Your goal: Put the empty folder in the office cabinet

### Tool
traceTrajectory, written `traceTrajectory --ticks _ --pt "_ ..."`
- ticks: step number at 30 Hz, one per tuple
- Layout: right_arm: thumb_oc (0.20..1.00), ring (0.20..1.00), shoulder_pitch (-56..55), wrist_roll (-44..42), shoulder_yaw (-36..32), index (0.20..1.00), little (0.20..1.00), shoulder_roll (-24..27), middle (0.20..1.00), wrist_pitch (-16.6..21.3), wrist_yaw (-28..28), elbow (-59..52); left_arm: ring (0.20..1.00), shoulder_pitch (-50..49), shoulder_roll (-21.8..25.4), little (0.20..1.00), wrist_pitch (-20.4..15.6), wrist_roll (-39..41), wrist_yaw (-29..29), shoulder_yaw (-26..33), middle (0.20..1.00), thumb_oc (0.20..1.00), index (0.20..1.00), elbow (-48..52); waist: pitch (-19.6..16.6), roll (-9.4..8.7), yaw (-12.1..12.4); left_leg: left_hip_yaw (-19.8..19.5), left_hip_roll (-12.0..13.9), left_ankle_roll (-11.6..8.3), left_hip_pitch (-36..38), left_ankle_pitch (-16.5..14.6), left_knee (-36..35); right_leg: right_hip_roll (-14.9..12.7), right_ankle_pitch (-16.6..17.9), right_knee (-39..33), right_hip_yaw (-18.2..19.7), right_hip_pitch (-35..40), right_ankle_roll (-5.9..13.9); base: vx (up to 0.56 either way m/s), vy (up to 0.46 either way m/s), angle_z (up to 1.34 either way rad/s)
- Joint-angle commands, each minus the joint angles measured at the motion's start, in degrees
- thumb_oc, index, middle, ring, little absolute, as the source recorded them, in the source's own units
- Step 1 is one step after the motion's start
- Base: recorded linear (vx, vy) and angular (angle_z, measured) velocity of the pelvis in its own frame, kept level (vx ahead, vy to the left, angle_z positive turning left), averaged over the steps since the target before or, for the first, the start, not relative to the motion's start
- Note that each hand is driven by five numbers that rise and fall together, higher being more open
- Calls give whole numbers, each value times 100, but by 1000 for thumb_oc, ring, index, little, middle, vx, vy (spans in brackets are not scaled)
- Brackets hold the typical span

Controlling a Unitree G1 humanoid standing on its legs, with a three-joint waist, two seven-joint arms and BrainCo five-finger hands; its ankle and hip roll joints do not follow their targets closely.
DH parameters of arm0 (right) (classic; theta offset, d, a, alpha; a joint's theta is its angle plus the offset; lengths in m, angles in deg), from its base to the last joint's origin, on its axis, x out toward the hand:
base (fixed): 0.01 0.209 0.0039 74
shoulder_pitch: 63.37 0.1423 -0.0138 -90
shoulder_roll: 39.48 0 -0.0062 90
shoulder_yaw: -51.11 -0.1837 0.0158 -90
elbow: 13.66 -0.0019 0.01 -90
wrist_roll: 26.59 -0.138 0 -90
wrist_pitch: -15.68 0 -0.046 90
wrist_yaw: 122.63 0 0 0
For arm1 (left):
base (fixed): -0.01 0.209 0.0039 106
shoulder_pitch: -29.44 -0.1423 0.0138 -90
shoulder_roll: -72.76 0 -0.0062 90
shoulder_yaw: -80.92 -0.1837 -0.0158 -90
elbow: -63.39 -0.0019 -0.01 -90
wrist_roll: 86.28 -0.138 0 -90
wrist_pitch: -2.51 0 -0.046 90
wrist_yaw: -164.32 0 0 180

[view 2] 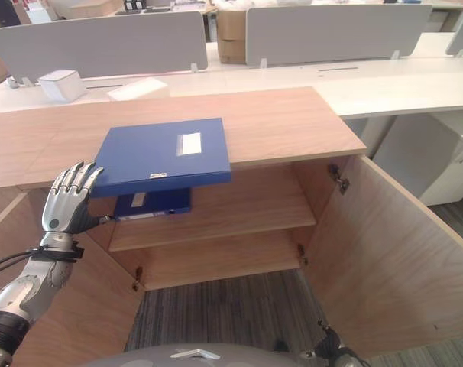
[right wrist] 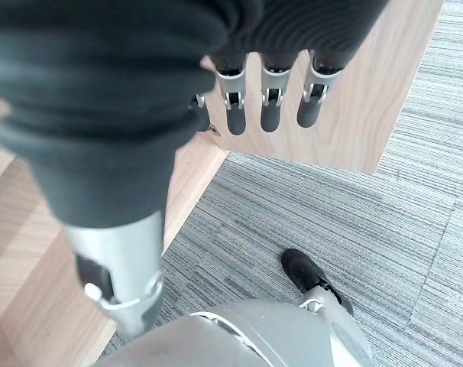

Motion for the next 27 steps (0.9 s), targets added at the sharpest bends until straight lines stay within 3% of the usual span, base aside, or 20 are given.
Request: traceTrajectory --ticks 1,16,25,27 --pt "1000 1000 408 -145 176 1000 1000 -21 1000 132 -153 116 1000 770 406 1000 29 -81 -217 -63 1000 1000 1000 -139 -34 -63 -45 -238 352 -270 -35 -243 5 -554 -56 80 39 212 443 9 -3 -6" --pt "1000 1000 407 -201 247 1000 1000 -4 1000 149 -193 80 1000 1557 321 1000 192 -188 -280 -732 1000 1000 1000 -614 -88 -59 -223 -117 344 -266 52 -297 5 -513 -61 82 174 191 440 11 -3 -5" --pt "1000 1000 406 -208 339 1000 1000 57 1000 216 -228 70 1000 2162 248 1000 485 -169 -336 -1319 1000 1000 1000 -1864 -116 -39 -348 -61 328 -259 92 -304 5 -508 -39 92 247 168 455 9 7 -5" --pt "1000 1000 412 -211 343 1000 1000 67 1000 218 -235 87 536 2237 275 536 487 -133 -333 -1384 536 536 536 -1962 -119 -37 -363 -51 325 -257 103 -311 5 -510 -33 96 259 161 460 0 7 -5"
